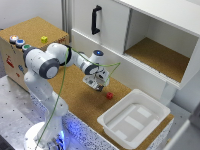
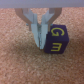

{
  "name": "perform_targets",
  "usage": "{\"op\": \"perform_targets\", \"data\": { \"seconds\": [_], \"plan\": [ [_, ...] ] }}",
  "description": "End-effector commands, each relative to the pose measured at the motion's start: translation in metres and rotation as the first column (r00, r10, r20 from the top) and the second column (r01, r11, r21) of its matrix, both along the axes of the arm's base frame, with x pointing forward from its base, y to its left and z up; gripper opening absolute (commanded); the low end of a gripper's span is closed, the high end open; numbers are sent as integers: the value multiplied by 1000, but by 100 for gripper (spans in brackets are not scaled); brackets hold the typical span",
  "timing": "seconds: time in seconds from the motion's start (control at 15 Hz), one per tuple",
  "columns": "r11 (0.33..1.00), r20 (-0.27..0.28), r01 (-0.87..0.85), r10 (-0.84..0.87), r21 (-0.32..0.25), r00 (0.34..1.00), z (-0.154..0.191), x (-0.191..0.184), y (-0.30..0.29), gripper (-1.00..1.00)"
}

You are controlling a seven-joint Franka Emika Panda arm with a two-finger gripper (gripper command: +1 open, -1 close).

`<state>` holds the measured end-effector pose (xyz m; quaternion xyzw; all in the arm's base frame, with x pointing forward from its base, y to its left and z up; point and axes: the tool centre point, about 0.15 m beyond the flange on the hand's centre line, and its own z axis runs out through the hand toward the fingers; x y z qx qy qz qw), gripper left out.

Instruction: Push the purple block towards the right

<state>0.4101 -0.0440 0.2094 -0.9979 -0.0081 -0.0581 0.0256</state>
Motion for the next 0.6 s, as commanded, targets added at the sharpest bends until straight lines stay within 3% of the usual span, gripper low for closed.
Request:
{"op": "perform_targets", "data": {
  "seconds": [0.0,0.27,0.33,0.53],
  "plan": [
    [997,-43,57,-60,-60,997,-8,21,-12,-100],
    [997,-40,76,-75,14,996,30,9,9,-100],
    [996,-39,93,-93,0,995,42,5,10,100],
    [990,18,140,-141,28,990,80,-5,8,100]
  ]
}}
